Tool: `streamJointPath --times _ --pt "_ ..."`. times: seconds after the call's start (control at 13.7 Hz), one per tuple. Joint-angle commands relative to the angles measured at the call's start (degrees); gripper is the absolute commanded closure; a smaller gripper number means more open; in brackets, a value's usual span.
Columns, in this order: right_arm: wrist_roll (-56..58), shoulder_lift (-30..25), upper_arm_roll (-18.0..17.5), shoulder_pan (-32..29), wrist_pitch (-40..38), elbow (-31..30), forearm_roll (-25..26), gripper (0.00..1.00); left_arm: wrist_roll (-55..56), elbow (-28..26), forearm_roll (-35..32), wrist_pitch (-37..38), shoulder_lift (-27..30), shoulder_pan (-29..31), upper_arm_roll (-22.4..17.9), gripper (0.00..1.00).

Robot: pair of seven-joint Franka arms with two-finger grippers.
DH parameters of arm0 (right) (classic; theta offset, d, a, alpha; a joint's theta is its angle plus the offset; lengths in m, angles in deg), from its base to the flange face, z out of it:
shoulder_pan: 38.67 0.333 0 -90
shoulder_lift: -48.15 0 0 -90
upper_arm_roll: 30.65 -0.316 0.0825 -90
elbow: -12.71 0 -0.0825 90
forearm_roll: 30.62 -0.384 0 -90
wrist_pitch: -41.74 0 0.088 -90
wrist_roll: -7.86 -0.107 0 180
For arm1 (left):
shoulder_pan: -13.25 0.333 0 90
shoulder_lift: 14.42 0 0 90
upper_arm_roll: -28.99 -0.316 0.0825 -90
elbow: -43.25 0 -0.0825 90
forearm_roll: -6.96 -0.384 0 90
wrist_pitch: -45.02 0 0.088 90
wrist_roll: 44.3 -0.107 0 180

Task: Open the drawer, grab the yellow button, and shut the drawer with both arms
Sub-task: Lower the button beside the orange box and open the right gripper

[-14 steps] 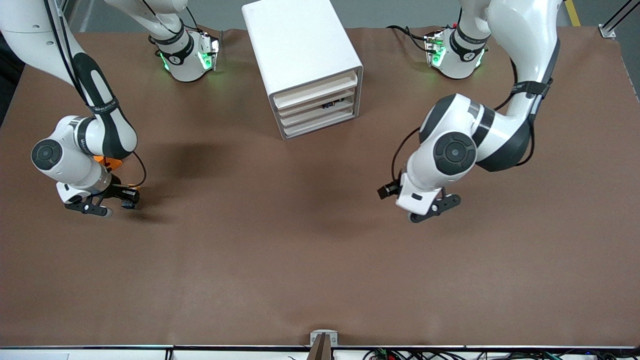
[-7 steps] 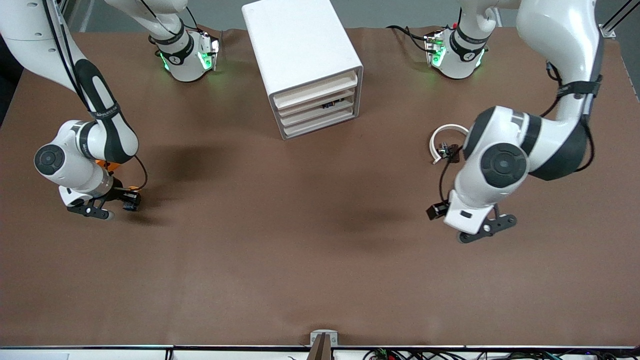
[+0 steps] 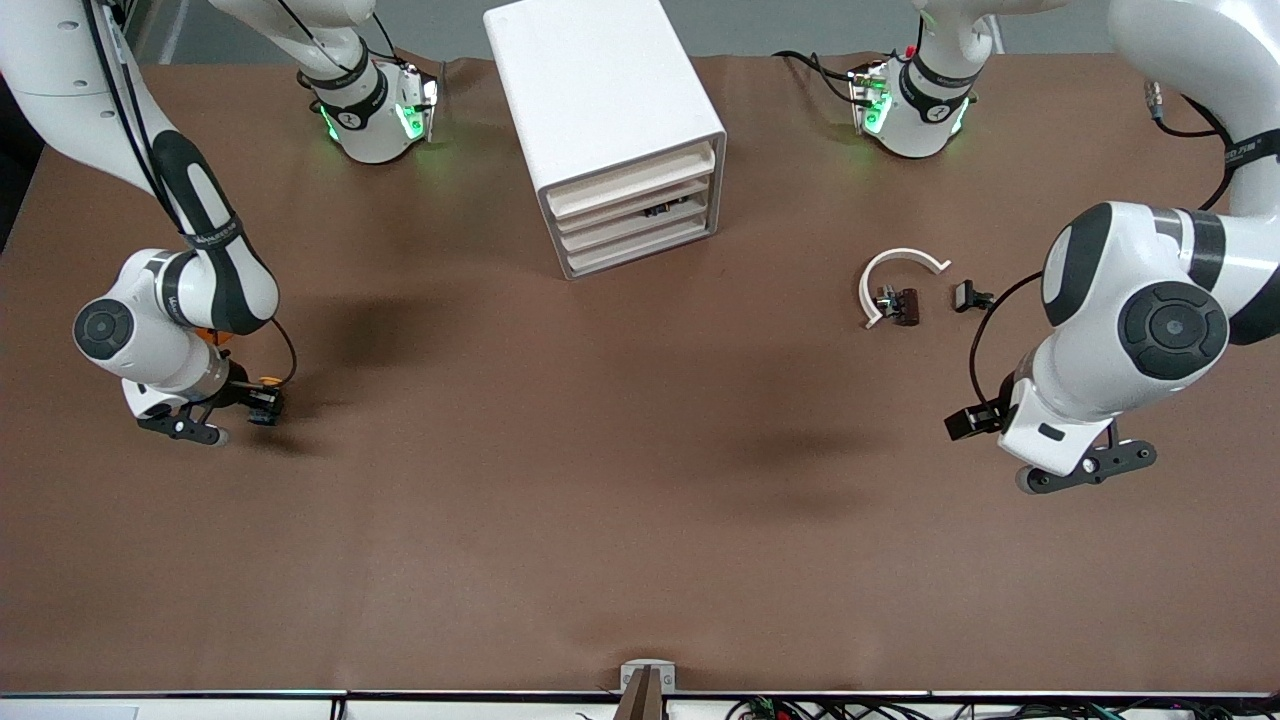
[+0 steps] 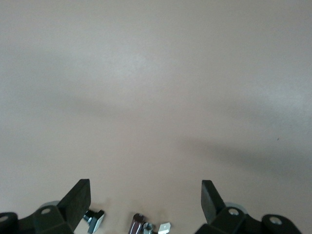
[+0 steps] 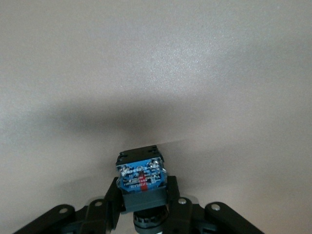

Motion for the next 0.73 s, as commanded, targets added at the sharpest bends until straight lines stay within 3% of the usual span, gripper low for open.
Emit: streamJointPath --times 0.0,0.29,0.44,0.66 --pt "-1.69 0.50 -0.83 -0.52 -0.67 1.34 0.61 0.00 -0.25 -1.11 0.46 2.87 2.60 1.92 0.75 0.00" --pt "-1.52 -0.99 -1.09 -0.52 -3.90 2.30 0.61 0.00 5.71 -1.11 4.13 7.01 3.65 3.24 0.75 0.00" --pt "-1.78 -3.27 -1.36 -0.35 -10.47 4.49 0.44 0.00 10.01 -1.02 6.25 8.50 3.66 3.24 0.75 0.00" --pt "-1.17 -7.66 -1.80 -0.35 -15.68 5.20 0.26 0.00 25.01 -1.11 10.81 9.65 3.39 2.11 1.19 0.00"
